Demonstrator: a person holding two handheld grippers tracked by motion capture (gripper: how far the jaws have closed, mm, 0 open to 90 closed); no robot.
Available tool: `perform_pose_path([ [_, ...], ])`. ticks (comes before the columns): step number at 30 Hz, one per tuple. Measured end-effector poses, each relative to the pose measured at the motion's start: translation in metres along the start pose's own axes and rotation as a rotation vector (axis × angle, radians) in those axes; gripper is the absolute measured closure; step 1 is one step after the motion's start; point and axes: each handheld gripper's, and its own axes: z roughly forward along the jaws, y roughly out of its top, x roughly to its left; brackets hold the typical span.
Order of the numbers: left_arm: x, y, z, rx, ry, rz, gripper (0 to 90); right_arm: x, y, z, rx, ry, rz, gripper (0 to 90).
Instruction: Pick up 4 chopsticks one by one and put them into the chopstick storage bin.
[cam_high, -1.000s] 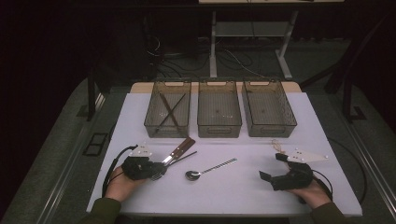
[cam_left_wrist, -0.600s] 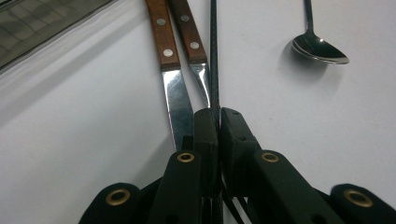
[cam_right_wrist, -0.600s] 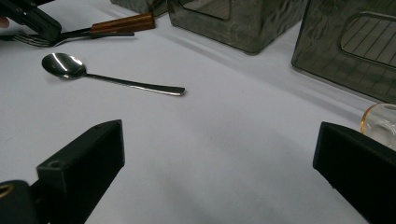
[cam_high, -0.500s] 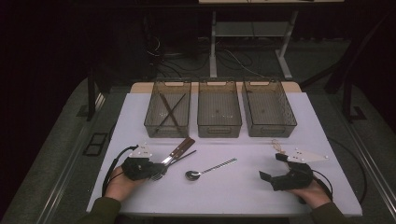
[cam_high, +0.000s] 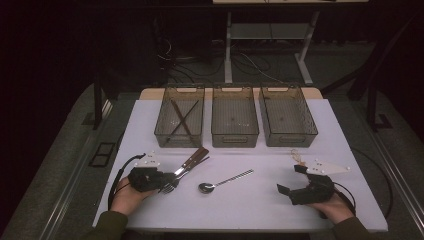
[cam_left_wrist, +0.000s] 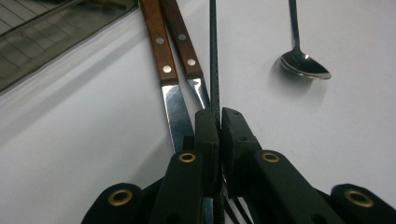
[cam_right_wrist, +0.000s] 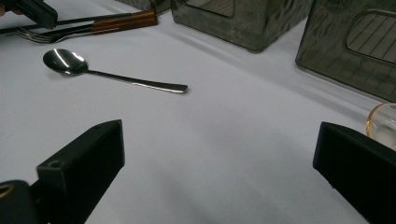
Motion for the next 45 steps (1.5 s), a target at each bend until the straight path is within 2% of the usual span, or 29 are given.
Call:
perform_pose_path([
  [17,-0.004,0.01,-0.009,-0.055,-0.003,-0.043,86.0,0.001,0.002,0.008,-0.003,-0.008,-0.014,1.8],
  [24,-0.007,0.019,-0.01,-0.065,0.002,-0.034,86.0,0.001,0.001,0.009,0.002,-0.011,-0.01,1.8],
  [30,-0.008,0.027,-0.008,-0.07,0.011,-0.042,86.0,0.001,0.001,0.008,-0.001,-0.012,-0.01,1.8],
  [45,-0.006,0.048,-0.004,-0.086,0.034,-0.034,86.0,0.0,0.001,0.007,-0.006,-0.014,-0.005,1.8],
])
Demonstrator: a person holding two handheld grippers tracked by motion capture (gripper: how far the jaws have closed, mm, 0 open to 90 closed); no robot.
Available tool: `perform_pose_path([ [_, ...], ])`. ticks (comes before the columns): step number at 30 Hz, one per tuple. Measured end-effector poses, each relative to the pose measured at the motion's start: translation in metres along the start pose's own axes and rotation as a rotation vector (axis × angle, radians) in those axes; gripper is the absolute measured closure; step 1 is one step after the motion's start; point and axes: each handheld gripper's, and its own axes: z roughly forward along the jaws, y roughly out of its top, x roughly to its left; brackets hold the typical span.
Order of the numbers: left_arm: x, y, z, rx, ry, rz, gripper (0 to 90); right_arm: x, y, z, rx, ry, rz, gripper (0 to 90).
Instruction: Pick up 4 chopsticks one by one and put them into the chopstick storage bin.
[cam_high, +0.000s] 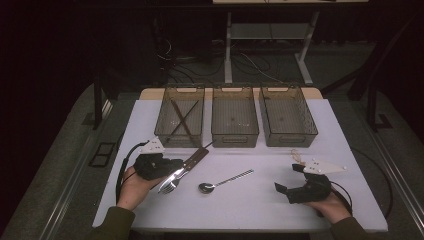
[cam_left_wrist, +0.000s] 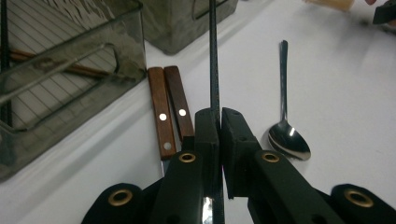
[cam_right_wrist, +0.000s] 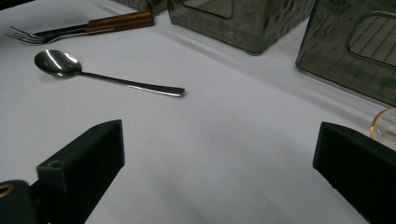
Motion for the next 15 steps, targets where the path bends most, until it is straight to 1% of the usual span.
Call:
perform_pose_path([
  [7,0.008,0.01,0.0,-0.026,0.011,-0.013,86.0,0.0,0.0,0.0,-0.002,0.001,0.004,1.8],
  [11,0.012,0.015,0.002,-0.03,0.023,-0.022,86.0,0.0,0.0,-0.001,-0.004,0.003,0.007,1.8],
  [15,0.017,0.021,0.003,-0.044,0.037,-0.034,86.1,-0.001,0.0,-0.001,-0.003,0.002,0.007,1.8],
])
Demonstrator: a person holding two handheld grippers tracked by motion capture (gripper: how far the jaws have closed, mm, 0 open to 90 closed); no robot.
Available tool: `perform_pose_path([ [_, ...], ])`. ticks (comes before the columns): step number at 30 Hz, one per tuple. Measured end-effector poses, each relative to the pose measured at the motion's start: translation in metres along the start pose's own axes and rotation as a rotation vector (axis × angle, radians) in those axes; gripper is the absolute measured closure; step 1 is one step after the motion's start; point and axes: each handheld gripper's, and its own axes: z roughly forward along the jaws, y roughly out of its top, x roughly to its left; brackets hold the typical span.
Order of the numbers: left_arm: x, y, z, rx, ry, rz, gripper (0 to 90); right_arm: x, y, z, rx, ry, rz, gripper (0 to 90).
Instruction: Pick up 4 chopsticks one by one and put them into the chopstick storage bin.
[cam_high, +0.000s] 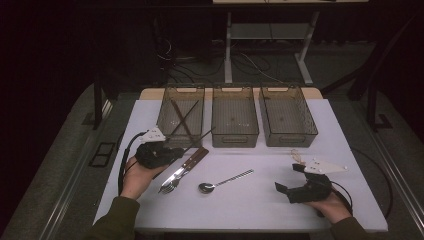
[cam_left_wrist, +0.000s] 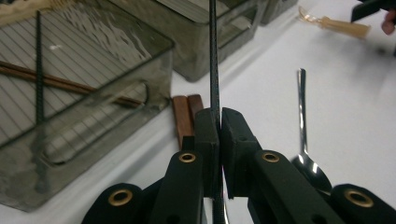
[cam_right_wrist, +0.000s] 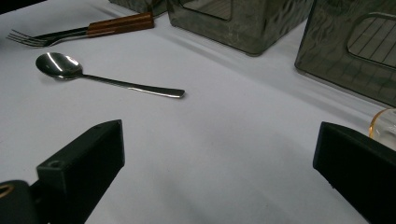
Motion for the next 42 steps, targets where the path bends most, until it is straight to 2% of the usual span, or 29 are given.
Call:
perform_pose_path([
  [16,0.02,0.023,0.013,-0.039,0.07,-0.039,86.1,-0.001,0.0,-0.001,-0.006,0.0,0.008,1.8],
  [20,0.027,0.031,0.017,-0.053,0.071,-0.051,86.2,0.0,0.0,0.0,-0.006,0.002,0.009,1.8],
  [28,0.047,0.051,0.022,-0.068,0.087,-0.083,86.2,-0.001,0.0,-0.001,-0.008,-0.003,0.012,1.8],
  [40,0.074,0.072,0.034,-0.067,0.159,-0.118,86.2,-0.001,0.0,-0.002,-0.01,0.003,0.013,1.8],
  [41,0.077,0.073,0.036,-0.059,0.168,-0.11,86.3,-0.001,0.0,-0.002,-0.012,0.003,0.012,1.8],
  [42,0.078,0.074,0.037,-0.066,0.176,-0.124,86.2,-0.001,0.0,-0.002,-0.013,0.003,0.011,1.8],
])
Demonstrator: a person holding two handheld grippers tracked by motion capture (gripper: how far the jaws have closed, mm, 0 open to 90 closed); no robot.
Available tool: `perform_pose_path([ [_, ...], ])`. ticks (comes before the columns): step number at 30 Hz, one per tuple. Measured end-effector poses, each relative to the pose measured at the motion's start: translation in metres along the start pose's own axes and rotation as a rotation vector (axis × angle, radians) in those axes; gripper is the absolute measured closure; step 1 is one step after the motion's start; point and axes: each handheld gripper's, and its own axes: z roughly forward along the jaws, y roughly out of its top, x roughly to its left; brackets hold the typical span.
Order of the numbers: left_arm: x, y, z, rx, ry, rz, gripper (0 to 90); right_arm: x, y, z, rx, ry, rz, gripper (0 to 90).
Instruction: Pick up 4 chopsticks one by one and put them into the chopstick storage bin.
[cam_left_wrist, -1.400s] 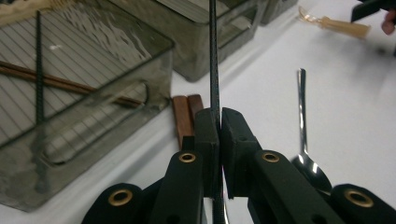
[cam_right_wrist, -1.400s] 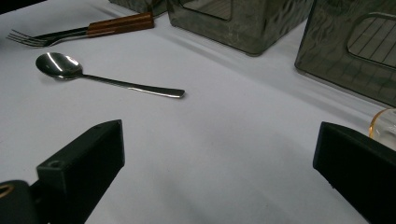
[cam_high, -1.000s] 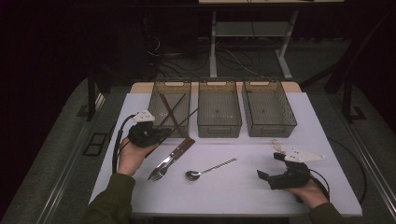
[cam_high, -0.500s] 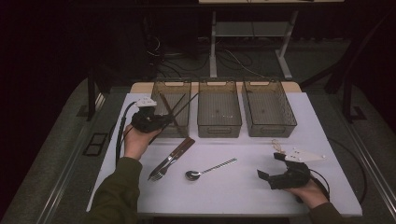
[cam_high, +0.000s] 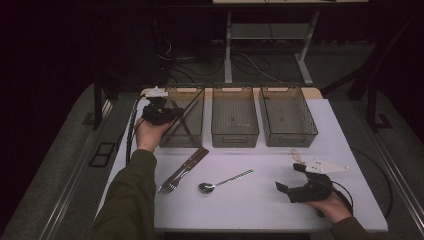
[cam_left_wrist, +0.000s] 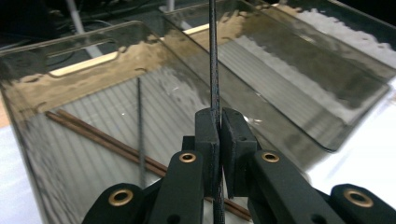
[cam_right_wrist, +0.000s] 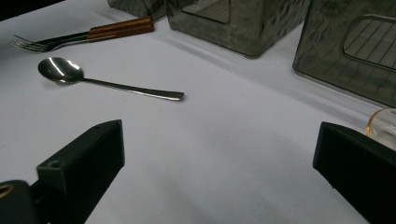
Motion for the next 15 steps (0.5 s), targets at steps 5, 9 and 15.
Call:
perform_pose_path([
  [5,0.009,0.005,0.007,0.008,0.032,0.007,86.2,0.0,0.0,-0.001,-0.002,0.001,0.005,1.8],
  [9,0.015,0.008,0.012,-0.005,0.041,0.014,86.2,0.0,0.0,-0.001,-0.005,0.005,0.007,1.8],
  [15,0.024,0.004,0.021,0.003,0.062,0.006,86.2,0.0,0.0,-0.001,-0.007,0.009,0.01,1.8],
])
